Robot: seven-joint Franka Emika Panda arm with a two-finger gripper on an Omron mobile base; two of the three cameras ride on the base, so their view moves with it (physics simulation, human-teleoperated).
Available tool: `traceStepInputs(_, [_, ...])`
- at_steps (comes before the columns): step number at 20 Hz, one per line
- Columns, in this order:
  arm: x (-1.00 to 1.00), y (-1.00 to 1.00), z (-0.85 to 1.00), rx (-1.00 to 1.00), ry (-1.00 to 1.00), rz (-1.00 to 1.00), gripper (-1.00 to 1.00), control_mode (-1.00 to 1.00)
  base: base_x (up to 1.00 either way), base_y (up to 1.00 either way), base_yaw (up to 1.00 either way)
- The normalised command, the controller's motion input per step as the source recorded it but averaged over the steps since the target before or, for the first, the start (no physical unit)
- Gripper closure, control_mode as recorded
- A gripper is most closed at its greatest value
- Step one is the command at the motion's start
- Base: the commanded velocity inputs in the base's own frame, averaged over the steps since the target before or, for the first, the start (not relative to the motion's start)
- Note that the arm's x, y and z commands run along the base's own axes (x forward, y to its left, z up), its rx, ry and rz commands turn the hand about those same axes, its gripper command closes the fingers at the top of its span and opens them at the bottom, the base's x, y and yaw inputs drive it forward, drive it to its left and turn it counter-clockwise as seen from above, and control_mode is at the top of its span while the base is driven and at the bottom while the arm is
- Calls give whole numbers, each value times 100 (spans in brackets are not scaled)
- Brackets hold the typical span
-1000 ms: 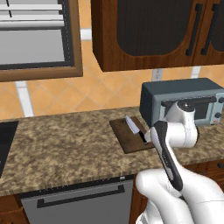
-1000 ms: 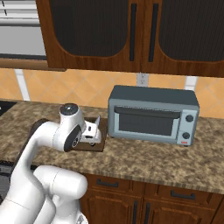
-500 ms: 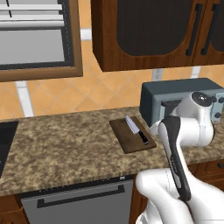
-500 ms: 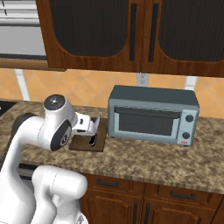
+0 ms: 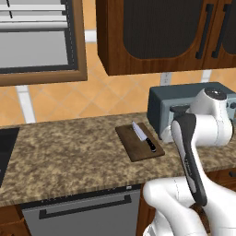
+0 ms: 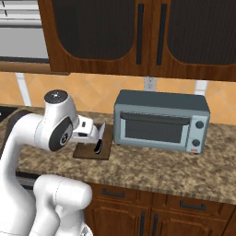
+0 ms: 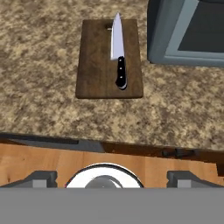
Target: Pick up the knife from the drawer and place it on the cutting board. Then place the meat from the plate to the cutting board.
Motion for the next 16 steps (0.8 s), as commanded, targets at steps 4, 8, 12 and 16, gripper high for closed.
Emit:
traceStepInputs(4, [-48,5,-9,0,4,0,-100,-100,0,0,0])
traceStepInputs(8, [-32,14,-4,0,2,0,-100,-100,0,0,0])
traceStepInputs(12, [-2,3,0,0,0,0,-100,-100,0,0,0])
traceStepInputs(16, [-25,13,0,0,-1,0,-100,-100,0,0,0])
